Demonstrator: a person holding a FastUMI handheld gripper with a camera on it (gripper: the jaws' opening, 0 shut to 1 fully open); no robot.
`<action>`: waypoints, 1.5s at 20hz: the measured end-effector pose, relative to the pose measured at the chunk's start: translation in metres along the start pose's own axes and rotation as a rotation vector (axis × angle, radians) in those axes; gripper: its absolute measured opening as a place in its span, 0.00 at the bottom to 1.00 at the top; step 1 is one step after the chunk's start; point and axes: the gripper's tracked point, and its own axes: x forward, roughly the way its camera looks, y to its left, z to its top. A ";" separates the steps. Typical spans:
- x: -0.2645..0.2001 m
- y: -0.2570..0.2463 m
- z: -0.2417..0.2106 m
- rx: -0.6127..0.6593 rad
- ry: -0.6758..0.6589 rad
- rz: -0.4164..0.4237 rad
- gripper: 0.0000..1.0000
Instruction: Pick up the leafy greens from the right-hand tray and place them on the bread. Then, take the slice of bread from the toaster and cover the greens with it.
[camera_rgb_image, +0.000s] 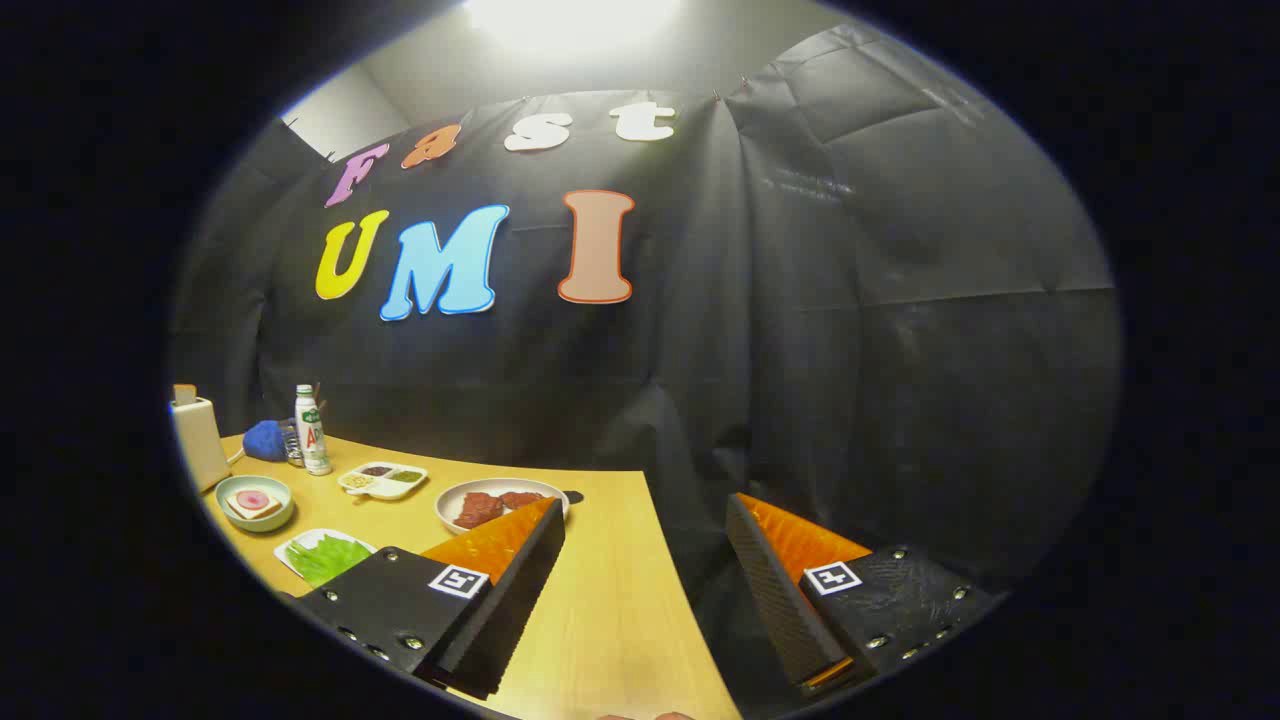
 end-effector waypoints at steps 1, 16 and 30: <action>-0.010 0.016 0.009 0.024 -0.014 0.020 0.99; -0.070 0.114 0.014 0.058 -0.007 0.137 0.99; -0.070 0.206 -0.040 -0.012 0.111 0.333 0.99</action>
